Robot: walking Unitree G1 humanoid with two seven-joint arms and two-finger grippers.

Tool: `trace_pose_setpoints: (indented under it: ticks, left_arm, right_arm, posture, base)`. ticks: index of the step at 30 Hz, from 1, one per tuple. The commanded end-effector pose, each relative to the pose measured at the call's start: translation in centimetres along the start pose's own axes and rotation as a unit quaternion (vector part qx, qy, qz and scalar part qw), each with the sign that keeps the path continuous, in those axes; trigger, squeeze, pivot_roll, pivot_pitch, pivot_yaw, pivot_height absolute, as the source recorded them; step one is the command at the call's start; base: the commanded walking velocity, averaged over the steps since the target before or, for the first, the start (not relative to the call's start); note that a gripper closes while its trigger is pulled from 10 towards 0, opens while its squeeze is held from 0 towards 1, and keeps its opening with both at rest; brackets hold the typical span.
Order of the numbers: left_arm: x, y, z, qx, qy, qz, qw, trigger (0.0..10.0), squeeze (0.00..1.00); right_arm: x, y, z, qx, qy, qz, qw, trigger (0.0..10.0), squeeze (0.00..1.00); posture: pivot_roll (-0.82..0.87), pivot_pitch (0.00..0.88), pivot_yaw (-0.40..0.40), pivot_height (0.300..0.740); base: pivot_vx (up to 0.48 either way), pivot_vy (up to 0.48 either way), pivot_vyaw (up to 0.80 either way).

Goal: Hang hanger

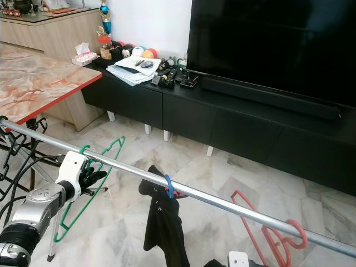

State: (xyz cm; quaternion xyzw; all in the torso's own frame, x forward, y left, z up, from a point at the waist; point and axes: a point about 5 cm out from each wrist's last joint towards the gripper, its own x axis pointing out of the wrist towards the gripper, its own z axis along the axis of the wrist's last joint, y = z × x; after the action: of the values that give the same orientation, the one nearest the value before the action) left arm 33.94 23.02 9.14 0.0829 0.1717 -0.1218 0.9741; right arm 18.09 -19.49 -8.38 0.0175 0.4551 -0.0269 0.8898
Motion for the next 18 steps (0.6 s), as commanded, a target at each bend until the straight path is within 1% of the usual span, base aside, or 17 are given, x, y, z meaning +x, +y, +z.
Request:
trace_pose_setpoints:
  ticks: [1, 11, 13, 18]
  left_arm:
    - [0.0, 0.5, 0.0, 0.015, 0.015, 0.016, 1.0, 0.0, 0.0]
    - [0.0, 0.8, 0.2, 0.019, 0.016, 0.03, 0.999, 0.0, 0.0]
    - [-0.1, 1.1, 1.0, 0.024, 0.006, 0.036, 0.999, 0.0, 0.0]
    - [-0.2, 1.2, 1.8, 0.035, -0.003, 0.038, 0.999, 0.0, 0.0]
  right_arm:
    - [0.1, 0.1, 0.2, 0.001, -0.002, 0.002, 1.0, 10.0, 0.0]
    - [0.1, 0.1, 0.2, 0.001, -0.002, 0.002, 1.0, 10.0, 0.0]
    - [0.1, 0.1, 0.2, 0.001, -0.001, 0.002, 1.0, 10.0, 0.0]
    - [0.1, 0.2, 0.2, 0.001, -0.001, 0.003, 1.0, 10.0, 0.0]
  posture:
    - [0.14, 0.0, -0.006, 0.74]
    - [0.14, 0.0, -0.004, 0.74]
    - [0.14, 0.0, -0.005, 0.74]
    - [0.15, 0.0, -0.003, 0.74]
  base:
    - [0.0, 0.0, 0.0]
    - [0.0, 0.0, 0.0]
    - [0.0, 0.0, 0.0]
    - [0.0, 0.0, 0.0]
